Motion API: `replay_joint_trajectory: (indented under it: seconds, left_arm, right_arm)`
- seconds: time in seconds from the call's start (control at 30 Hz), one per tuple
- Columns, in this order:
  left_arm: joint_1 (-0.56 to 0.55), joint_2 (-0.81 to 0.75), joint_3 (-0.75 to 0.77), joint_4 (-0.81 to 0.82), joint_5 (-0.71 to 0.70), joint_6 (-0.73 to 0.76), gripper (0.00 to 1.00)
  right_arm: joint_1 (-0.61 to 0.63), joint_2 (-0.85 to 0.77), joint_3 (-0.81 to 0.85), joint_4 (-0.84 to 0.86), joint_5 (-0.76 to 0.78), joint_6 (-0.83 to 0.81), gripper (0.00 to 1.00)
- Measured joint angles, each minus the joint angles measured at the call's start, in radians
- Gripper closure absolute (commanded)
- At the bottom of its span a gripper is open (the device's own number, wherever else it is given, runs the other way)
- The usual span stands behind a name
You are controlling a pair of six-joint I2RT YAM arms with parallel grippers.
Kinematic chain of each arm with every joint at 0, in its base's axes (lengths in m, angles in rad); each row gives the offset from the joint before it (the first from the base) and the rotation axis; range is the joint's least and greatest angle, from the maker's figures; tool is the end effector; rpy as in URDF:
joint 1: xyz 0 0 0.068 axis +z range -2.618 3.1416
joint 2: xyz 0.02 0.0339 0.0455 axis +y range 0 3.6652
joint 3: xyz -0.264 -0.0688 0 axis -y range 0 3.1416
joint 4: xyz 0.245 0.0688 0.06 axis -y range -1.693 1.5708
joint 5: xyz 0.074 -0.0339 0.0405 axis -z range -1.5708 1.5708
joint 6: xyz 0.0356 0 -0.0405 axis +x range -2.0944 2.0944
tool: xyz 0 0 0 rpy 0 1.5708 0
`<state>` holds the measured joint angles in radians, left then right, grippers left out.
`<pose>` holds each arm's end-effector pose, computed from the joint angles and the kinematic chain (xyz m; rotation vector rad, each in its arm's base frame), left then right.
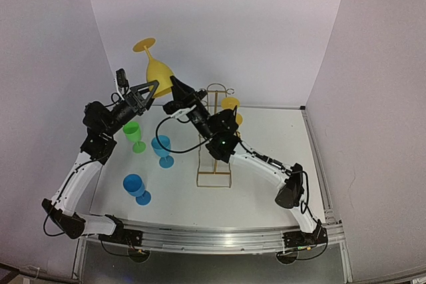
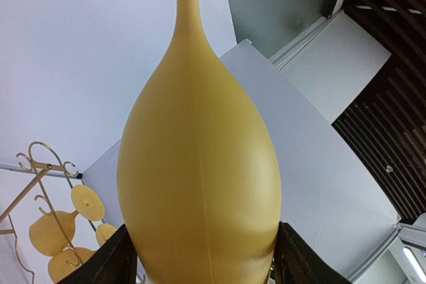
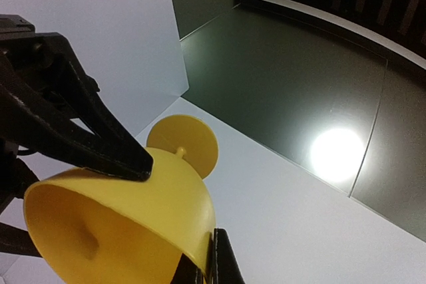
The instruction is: Place the wine glass upside down on the wine glass rack
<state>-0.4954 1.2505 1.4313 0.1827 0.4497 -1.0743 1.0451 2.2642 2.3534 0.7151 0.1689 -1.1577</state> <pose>0.2269 -0.1402 0.5049 0.0439 1.4227 -1.6034 0.2576 0.4322 0.4767 -0.6100 0.4896 -0.1715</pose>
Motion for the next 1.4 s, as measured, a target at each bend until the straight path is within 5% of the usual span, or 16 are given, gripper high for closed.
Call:
replay_joint_trajectory:
  seconds: [0.1,0.23,0.43,0.77,1.1,1.4]
  left_arm:
    - [0.005,-0.008,-0.014,-0.003,0.0,0.001,0.84]
    - [0.02,-0.021,-0.038,-0.021,0.006,0.014,0.99]
    - [0.033,-0.03,-0.078,-0.027,0.028,0.099,1.0]
    - [0.036,-0.041,-0.113,-0.027,0.064,0.273,1.0]
    - [0.036,-0.049,-0.115,-0.025,0.151,0.42,1.0]
    - [0.035,-0.049,-0.118,-0.027,0.165,0.479,1.0]
  right_arm:
    - [0.0,-0.004,-0.015,0.001,0.003,-0.009,0.99]
    - [0.001,-0.017,-0.054,-0.008,0.01,-0.019,0.85]
    - [0.012,-0.028,-0.098,-0.035,0.025,-0.03,0.73]
    - [0.066,-0.062,-0.176,-0.073,0.009,-0.05,0.37]
    - [0.103,-0.142,-0.268,-0.124,0.014,-0.02,0.32]
    - [0.116,-0.195,-0.322,-0.204,0.014,0.028,0.09]
